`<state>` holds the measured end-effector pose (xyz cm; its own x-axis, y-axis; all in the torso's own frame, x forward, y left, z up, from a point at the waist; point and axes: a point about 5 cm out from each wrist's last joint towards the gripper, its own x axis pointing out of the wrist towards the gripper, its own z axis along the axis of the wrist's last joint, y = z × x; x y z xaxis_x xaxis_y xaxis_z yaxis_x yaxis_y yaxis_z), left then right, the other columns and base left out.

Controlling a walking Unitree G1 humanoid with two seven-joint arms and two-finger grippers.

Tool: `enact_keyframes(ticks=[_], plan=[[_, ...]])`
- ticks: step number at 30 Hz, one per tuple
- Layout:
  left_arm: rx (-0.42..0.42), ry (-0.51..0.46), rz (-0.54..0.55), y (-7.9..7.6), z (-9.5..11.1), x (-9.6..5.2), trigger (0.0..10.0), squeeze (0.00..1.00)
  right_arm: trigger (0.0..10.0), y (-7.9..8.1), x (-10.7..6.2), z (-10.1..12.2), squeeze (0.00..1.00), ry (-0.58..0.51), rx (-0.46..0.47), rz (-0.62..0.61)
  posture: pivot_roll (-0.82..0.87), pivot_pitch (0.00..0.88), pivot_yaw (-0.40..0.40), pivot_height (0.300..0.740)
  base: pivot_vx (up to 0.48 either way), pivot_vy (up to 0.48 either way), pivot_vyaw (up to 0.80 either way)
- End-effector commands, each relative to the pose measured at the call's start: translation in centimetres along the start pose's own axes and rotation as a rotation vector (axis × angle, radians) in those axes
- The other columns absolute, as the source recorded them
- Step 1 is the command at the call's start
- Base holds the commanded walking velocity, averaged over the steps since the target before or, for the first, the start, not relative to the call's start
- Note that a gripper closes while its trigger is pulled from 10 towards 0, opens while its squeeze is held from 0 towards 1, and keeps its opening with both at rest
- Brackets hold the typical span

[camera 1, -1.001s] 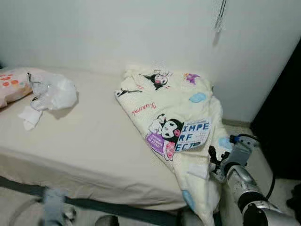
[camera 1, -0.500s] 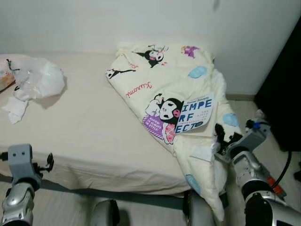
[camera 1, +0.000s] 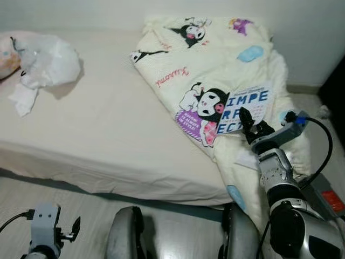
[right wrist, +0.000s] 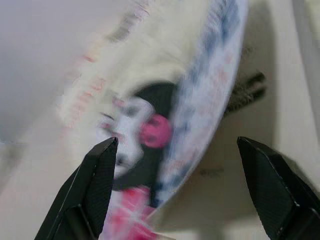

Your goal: Clean up the room

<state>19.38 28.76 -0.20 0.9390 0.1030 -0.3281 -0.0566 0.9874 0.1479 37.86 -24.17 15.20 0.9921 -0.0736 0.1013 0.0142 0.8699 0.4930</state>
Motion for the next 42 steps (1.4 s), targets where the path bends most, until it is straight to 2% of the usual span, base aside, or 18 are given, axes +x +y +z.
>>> enact_keyframes(ticks=[1,2,8,10,14,24,28,31,36,38,40,42], plan=[[0.012,0.046,-0.02,0.0,-0.9,-0.9,10.0,0.0,10.0,-0.9,-0.4,-1.5,0.0,0.099,-0.107,-0.125,0.18,0.339,0.118,0.495,0.0,0.0,0.0],[0.015,0.047,-0.026,-0.1,-1.0,-1.0,10.0,0.0,10.0,-1.0,-0.5,-1.6,0.0,0.119,-0.139,-0.153,0.18,0.339,0.118,0.495,0.0,0.0,0.0],[0.033,0.063,-0.061,-0.3,-1.5,-2.7,10.0,0.0,10.0,-1.8,-0.6,-1.4,0.0,0.113,-0.143,-0.252,0.2,0.363,0.129,0.495,0.0,0.0,0.0],[0.033,0.063,-0.061,-0.3,-1.5,-2.7,10.0,0.0,10.0,-1.8,-0.6,-1.4,0.0,0.113,-0.143,-0.252,0.2,0.363,0.129,0.495,0.0,0.0,0.0],[0.038,0.076,-0.064,-0.3,-1.8,-3.5,10.0,0.0,10.0,-2.5,-0.5,-0.4,0.0,0.094,-0.175,-0.313,0.21,0.366,0.127,0.495,0.0,0.0,0.0],[0.028,0.091,-0.067,-0.7,-1.9,-3.8,10.0,0.0,10.0,-3.6,-0.5,1.8,0.0,0.03,-0.26,-0.413,0.19,0.354,0.13,0.495,0.0,0.0,0.0],[0.025,0.099,-0.067,-0.8,-2.0,-3.9,10.0,0.0,10.0,-3.8,-0.6,2.0,0.0,0.019,-0.263,-0.423,0.19,0.339,0.142,0.495,0.0,0.0,0.0],[0.022,0.105,-0.073,-1.0,-2.1,-3.9,10.0,0.0,10.0,-4.4,-1.0,1.7,0.0,0.026,-0.231,-0.432,0.19,0.342,0.131,0.495,0.0,0.0,0.0],[0.022,0.108,-0.079,-1.1,-2.1,-4.0,10.0,0.0,10.0,-4.5,-1.2,1.1,0.0,0.037,-0.196,-0.412,0.19,0.344,0.138,0.495,0.0,0.0,0.0],[0.023,0.108,-0.081,-1.1,-2.0,-4.0,10.0,0.0,10.0,-4.3,-1.2,0.9,0.0,0.042,-0.191,-0.392,0.19,0.347,0.137,0.495,0.0,0.0,0.0],[0.021,0.103,-0.079,-1.2,-1.8,-3.9,10.0,0.0,10.0,-3.8,-1.0,0.8,0.0,0.042,-0.225,-0.348,0.19,0.349,0.133,0.495,0.0,0.0,0.0],[0.018,0.099,-0.078,-1.3,-1.6,-3.7,10.0,0.0,10.0,-2.6,-0.5,0.9,0.0,0.023,-0.268,-0.267,0.19,0.347,0.134,0.495,0.0,0.0,0.0]])
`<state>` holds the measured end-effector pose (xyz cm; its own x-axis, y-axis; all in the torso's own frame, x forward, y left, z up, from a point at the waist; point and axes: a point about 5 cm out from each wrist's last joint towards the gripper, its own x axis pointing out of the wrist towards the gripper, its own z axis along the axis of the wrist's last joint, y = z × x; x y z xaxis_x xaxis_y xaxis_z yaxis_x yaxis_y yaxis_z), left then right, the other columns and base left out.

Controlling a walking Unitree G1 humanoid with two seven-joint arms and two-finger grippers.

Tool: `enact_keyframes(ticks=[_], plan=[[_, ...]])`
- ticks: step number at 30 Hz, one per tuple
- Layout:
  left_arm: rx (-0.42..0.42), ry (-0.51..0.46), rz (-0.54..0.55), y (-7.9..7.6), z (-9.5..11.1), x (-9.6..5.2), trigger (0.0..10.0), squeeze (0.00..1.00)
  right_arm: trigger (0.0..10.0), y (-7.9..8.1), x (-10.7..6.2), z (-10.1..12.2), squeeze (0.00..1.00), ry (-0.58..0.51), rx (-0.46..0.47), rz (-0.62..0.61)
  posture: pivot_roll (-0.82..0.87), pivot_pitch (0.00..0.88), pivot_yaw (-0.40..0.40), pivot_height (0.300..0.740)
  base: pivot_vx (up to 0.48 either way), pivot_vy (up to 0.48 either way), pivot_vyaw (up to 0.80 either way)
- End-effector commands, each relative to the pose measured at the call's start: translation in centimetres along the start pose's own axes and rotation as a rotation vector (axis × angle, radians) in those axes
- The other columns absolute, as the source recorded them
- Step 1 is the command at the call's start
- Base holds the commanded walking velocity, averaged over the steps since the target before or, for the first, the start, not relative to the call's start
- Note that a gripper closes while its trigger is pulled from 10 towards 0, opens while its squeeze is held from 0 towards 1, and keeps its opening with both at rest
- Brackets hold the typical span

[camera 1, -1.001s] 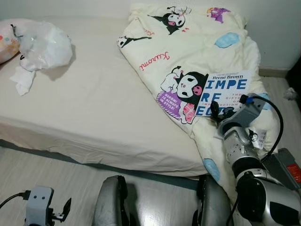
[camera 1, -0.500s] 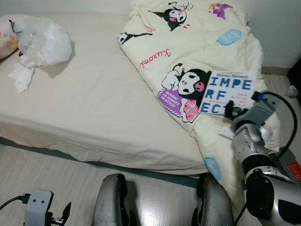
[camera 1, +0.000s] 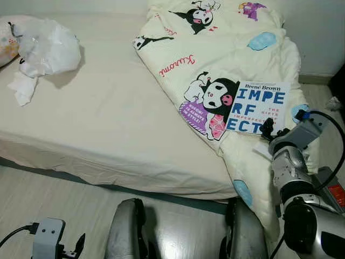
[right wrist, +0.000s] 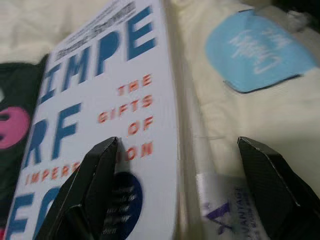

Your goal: Clean up the room

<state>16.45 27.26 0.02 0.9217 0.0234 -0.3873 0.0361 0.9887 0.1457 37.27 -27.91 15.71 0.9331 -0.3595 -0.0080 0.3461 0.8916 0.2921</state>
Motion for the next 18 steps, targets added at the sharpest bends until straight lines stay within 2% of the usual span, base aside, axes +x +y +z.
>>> enact_keyframes(ticks=[1,5,9,14,18], plan=[[-0.017,0.049,0.006,-0.2,-1.0,-0.7,10.0,0.0,10.0,1.1,-0.4,-1.0,0.0,0.002,-0.065,0.078,0.19,0.342,0.131,0.495,0.0,0.0,0.0],[-0.017,0.052,0.004,-0.3,-1.0,-0.6,10.0,0.0,10.0,1.6,-0.3,-0.3,0.0,-0.036,-0.07,0.108,0.18,0.34,0.131,0.495,0.0,0.0,0.0],[-0.014,0.057,0.002,-0.4,-1.1,-0.6,10.0,0.0,10.0,1.9,0.0,0.8,0.0,-0.085,-0.131,0.112,0.18,0.334,0.131,0.495,0.0,0.0,0.0],[-0.008,0.064,0.018,0.2,-1.1,-0.6,10.0,0.0,10.0,1.2,0.1,0.5,0.0,-0.038,-0.221,0.037,0.19,0.331,0.13,0.495,0.0,0.0,0.0],[-0.008,0.067,0.024,0.4,-1.1,-0.6,10.0,0.0,10.0,1.1,0.1,0.5,0.0,-0.038,-0.273,0.023,0.19,0.331,0.139,0.495,0.0,0.0,0.0]])
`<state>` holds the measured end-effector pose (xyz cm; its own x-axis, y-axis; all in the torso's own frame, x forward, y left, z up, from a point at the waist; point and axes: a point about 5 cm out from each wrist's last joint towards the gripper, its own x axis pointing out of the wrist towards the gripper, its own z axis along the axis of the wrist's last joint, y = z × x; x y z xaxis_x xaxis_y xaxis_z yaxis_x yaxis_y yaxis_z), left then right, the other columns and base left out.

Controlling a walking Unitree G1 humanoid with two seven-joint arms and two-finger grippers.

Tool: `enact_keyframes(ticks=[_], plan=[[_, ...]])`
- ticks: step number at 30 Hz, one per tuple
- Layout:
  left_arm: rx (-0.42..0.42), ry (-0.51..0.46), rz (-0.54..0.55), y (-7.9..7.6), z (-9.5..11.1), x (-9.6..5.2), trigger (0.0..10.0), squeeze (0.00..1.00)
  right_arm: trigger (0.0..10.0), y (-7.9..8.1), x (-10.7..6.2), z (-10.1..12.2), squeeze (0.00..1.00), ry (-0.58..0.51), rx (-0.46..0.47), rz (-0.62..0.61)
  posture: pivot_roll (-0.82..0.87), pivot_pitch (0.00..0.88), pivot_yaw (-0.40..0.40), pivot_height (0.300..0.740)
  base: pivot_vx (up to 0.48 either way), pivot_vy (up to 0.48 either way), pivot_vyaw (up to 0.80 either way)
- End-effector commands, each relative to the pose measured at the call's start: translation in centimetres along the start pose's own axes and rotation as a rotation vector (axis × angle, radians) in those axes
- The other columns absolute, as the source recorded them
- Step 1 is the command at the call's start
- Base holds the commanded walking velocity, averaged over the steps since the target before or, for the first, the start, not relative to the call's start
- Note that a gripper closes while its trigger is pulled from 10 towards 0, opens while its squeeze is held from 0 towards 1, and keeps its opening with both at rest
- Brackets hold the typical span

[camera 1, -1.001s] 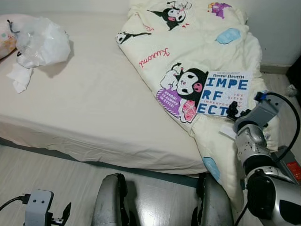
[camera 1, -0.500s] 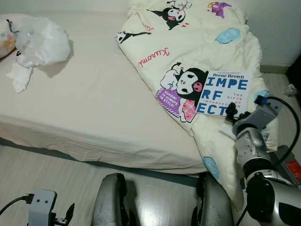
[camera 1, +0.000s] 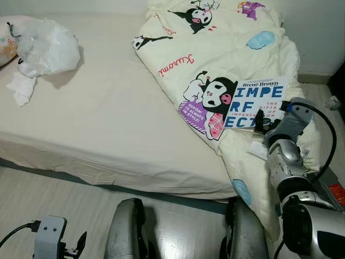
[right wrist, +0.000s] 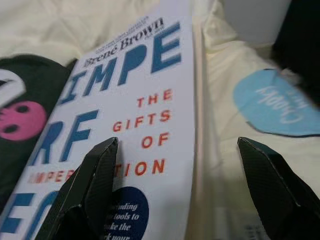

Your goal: Clean up the room

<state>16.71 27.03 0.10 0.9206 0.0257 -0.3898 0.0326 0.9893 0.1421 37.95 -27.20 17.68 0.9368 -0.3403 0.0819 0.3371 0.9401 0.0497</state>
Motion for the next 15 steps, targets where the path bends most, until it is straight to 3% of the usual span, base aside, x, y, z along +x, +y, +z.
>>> enact_keyframes(ticks=[1,6,10,15], plan=[[-0.003,0.064,0.022,0.6,-1.3,-0.8,10.0,0.0,10.0,-0.1,-0.3,-1.2,0.0,0.049,-0.027,-0.005,0.19,0.331,0.139,0.495,0.0,0.0,0.0],[-0.003,0.058,0.021,0.5,-1.1,-0.8,10.0,0.0,10.0,-0.3,-0.4,-1.2,0.0,0.046,-0.012,-0.023,0.19,0.336,0.142,0.495,0.0,0.0,0.0],[-0.002,0.059,0.01,0.2,-1.2,-0.7,10.0,0.0,10.0,0.8,-0.4,-1.0,0.0,0.015,0.053,0.048,0.2,0.327,0.127,0.495,0.0,0.0,0.0],[-0.01,0.056,0.015,0.1,-1.1,-0.6,10.0,0.0,10.0,2.0,-0.4,-0.6,0.0,-0.006,0.041,0.104,0.19,0.331,0.141,0.495,0.0,0.0,0.0]])
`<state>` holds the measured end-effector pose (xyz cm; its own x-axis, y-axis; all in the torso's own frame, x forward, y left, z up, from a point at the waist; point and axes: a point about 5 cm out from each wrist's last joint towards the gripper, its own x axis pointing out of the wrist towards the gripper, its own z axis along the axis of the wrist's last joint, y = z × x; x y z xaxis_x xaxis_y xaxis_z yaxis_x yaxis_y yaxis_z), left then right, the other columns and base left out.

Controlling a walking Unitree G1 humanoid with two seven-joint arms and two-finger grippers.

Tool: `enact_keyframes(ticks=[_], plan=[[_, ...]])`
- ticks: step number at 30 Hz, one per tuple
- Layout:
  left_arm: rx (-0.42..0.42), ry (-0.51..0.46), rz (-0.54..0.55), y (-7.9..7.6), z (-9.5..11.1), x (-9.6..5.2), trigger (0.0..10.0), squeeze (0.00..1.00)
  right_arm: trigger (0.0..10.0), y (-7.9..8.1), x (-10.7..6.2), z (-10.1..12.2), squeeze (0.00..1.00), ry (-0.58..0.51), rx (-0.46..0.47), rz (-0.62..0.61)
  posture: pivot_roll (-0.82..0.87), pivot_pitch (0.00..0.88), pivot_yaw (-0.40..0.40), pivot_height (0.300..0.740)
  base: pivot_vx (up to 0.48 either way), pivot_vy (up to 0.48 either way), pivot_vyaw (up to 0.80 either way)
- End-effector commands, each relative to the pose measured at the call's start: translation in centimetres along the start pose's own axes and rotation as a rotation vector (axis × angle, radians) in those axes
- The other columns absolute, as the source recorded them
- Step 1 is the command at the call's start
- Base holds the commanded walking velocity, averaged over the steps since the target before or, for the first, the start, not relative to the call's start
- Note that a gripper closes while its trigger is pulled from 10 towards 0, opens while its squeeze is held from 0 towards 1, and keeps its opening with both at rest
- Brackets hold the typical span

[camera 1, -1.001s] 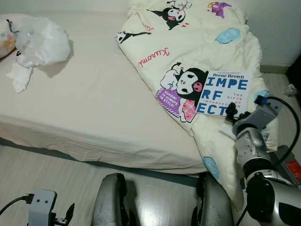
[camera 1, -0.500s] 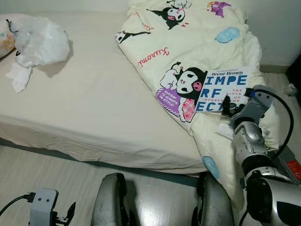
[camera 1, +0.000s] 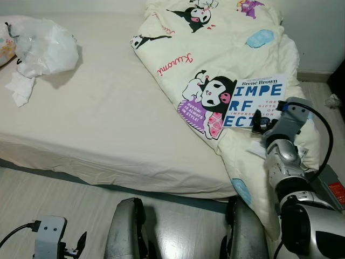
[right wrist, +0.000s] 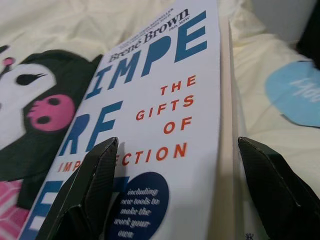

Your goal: Clean up the room

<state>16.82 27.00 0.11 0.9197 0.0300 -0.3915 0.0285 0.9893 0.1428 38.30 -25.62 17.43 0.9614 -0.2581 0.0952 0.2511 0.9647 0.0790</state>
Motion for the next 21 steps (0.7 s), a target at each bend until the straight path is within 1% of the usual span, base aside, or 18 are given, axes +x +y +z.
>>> enact_keyframes(ticks=[1,8,9,10,11,12,13,14,15,17,18,19,20,21], plan=[[-0.005,0.06,0.002,0.0,-1.4,-0.8,10.0,0.0,10.0,0.7,-0.1,-0.2,0.0,0.004,-0.006,0.028,0.18,0.324,0.141,0.495,0.0,0.0,0.0],[-0.006,0.062,0.0,-0.2,-1.4,-0.7,10.0,0.0,10.0,0.8,-0.2,-0.8,0.0,0.038,-0.008,0.019,0.18,0.321,0.133,0.495,0.0,0.0,0.0],[-0.008,0.06,0.002,-0.2,-1.4,-0.6,10.0,0.0,10.0,0.6,-0.3,-1.3,0.0,0.069,0.008,0.006,0.19,0.325,0.129,0.495,0.0,0.0,0.0],[-0.008,0.06,0.002,-0.2,-1.4,-0.6,10.0,0.0,10.0,0.6,-0.3,-1.3,0.0,0.069,0.008,0.006,0.19,0.325,0.129,0.495,0.0,0.0,0.0],[-0.008,0.059,0.003,-0.2,-1.3,-0.6,10.0,0.0,10.0,0.5,-0.4,-1.7,0.0,0.095,0.025,-0.009,0.18,0.322,0.132,0.495,0.0,0.0,0.0],[-0.007,0.06,0.002,-0.1,-1.3,-0.6,10.0,0.0,10.0,0.4,-0.6,-2.2,0.0,0.125,0.065,-0.02,0.18,0.323,0.131,0.495,0.0,0.0,0.0],[-0.007,0.061,0.002,-0.1,-1.4,-0.6,10.0,0.0,7.8,0.5,-0.7,-2.6,0.0,0.152,0.114,-0.013,0.19,0.322,0.129,0.495,0.0,0.0,0.0],[-0.007,0.061,0.002,-0.1,-1.4,-0.6,10.0,0.0,7.8,0.5,-0.7,-2.6,0.0,0.152,0.114,-0.013,0.19,0.322,0.129,0.495,0.0,0.0,0.0],[-0.006,0.062,0.003,-0.1,-1.4,-0.6,10.0,0.0,4.7,0.7,-0.7,-2.8,0.0,0.155,0.165,0.007,0.19,0.323,0.128,0.495,0.0,0.0,0.0],[-0.006,0.062,0.003,-0.1,-1.4,-0.6,10.0,0.0,4.7,0.7,-0.7,-2.8,0.0,0.155,0.165,0.007,0.19,0.323,0.128,0.495,0.0,0.0,0.0],[-0.005,0.062,0.003,-0.1,-1.4,-0.7,10.0,0.0,0.0,1.0,-0.7,-2.7,0.0,0.147,0.202,0.042,0.19,0.323,0.128,0.495,0.0,0.0,0.0],[-0.004,0.062,0.001,-0.1,-1.4,-0.8,10.0,0.0,0.0,1.6,-0.7,-2.6,0.0,0.142,0.249,0.088,0.18,0.321,0.129,0.495,0.0,0.0,0.0],[-0.004,0.062,0.001,-0.1,-1.4,-0.8,10.0,0.0,0.0,1.6,-0.7,-2.6,0.0,0.142,0.249,0.088,0.18,0.321,0.129,0.495,0.0,0.0,0.0],[-0.004,0.062,-0.001,-0.1,-1.4,-0.8,10.0,0.0,0.0,2.0,-0.6,-2.4,0.0,0.131,0.287,0.126,0.18,0.319,0.13,0.495,0.0,0.0,0.0]])
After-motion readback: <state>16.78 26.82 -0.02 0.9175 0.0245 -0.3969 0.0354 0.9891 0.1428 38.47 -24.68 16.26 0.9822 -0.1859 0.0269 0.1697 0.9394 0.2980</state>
